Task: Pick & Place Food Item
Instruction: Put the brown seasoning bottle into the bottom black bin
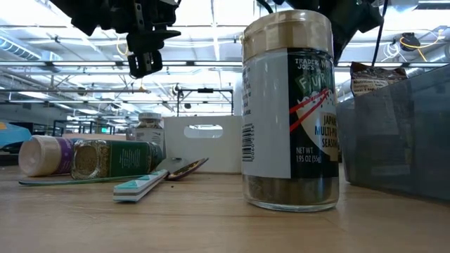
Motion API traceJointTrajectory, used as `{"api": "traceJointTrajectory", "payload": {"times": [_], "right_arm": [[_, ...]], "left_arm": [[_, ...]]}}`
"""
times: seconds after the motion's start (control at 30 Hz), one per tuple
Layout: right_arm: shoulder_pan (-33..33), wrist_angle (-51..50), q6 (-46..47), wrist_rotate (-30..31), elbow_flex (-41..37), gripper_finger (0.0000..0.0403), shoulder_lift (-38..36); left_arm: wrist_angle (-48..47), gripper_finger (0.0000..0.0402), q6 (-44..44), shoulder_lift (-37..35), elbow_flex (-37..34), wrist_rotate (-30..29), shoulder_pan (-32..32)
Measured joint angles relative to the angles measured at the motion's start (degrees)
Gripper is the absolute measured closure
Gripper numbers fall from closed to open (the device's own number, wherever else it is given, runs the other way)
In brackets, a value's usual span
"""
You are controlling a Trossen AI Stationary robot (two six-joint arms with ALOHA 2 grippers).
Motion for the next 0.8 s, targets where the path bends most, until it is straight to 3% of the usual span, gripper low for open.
{"api": "traceJointTrajectory", "payload": {"times": [0.53, 0.8], "right_arm": [[-1.1, -0.39, 0.31, -1.73, 2.27, 0.0025, 8.57], [-2.24, -0.18, 4.79, -1.65, 2.56, 0.0025, 8.89]], "left_arm": [[-0.45, 0.0243, 0.32, 0.0, 0.0, -0.33, 0.0], [-0.48, 0.0243, 0.58, 0.0, 0.0, -0.33, 0.0]]}}
